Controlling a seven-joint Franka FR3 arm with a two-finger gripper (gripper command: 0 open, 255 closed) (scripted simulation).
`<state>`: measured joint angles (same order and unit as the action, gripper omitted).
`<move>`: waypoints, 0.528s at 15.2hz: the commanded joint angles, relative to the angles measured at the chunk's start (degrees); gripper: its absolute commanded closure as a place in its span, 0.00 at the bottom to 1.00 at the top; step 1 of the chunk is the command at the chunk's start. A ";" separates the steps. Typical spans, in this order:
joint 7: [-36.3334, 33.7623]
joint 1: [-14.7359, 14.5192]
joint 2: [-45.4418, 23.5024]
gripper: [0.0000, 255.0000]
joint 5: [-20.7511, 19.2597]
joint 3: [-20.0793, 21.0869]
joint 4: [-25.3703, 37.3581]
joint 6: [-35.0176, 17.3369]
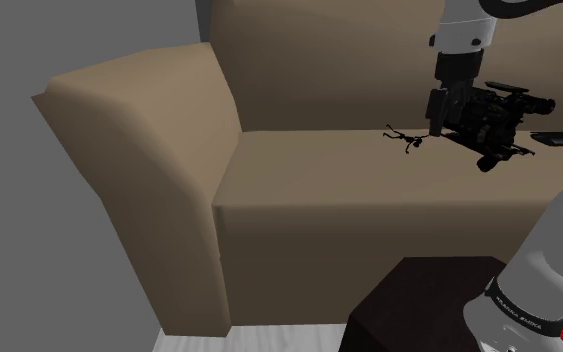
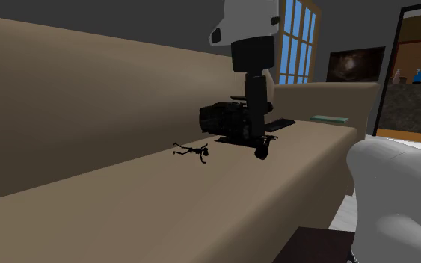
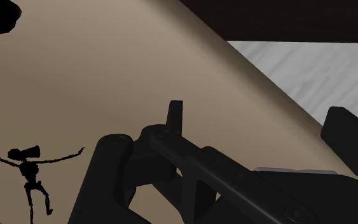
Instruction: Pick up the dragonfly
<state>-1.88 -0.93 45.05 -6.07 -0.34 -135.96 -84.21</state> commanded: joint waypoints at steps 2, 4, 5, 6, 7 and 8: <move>0.84 0.39 -0.90 0.00 -0.92 -0.90 -0.31 -1.46; 2.45 1.18 -2.91 0.00 -2.69 -2.69 -0.73 -4.42; 3.23 1.57 -4.01 0.00 -3.53 -3.58 -0.83 -5.91; 4.00 1.95 -5.18 0.00 -4.34 -4.47 -0.85 -7.39; 4.75 2.32 -6.40 0.00 -5.12 -5.36 -0.80 -8.88; 5.49 2.68 -7.69 0.00 -5.85 -6.25 -0.68 -10.36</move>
<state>2.77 1.36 38.37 -11.10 -5.69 -136.61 -93.07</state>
